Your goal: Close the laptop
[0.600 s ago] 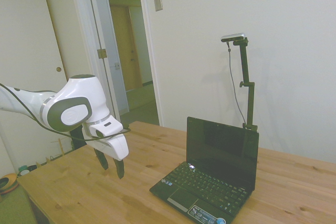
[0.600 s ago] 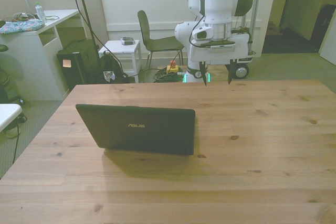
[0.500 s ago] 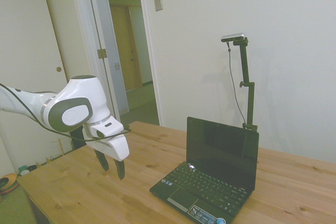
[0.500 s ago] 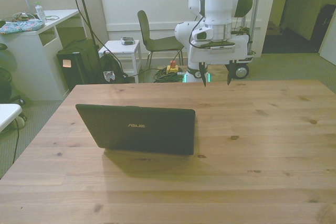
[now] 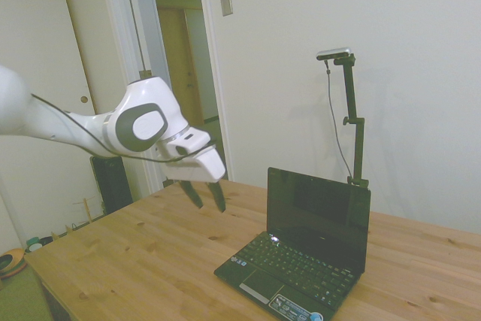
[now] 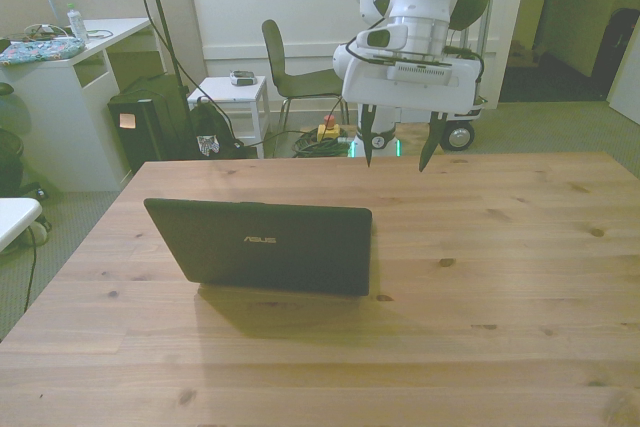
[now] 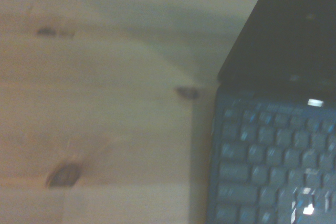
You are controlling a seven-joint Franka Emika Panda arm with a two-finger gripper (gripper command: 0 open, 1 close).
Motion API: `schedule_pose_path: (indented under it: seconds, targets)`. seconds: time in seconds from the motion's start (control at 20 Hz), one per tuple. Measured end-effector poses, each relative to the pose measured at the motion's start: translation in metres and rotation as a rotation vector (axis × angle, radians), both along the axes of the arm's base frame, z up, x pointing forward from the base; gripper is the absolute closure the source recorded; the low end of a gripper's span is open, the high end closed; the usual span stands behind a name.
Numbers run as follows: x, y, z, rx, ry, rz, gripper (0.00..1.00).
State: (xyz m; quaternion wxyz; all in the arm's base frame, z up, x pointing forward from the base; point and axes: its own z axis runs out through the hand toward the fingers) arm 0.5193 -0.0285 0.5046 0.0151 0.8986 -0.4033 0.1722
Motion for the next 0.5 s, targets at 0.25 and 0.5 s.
schedule_pose_path:
  seconds: [0.25, 0.5]
  targets:
    - [0.058, -0.033, 0.058, -0.016, -0.077, -0.048, 0.00]
    - [0.109, -0.061, 0.092, -0.025, -0.116, -0.089, 0.00]
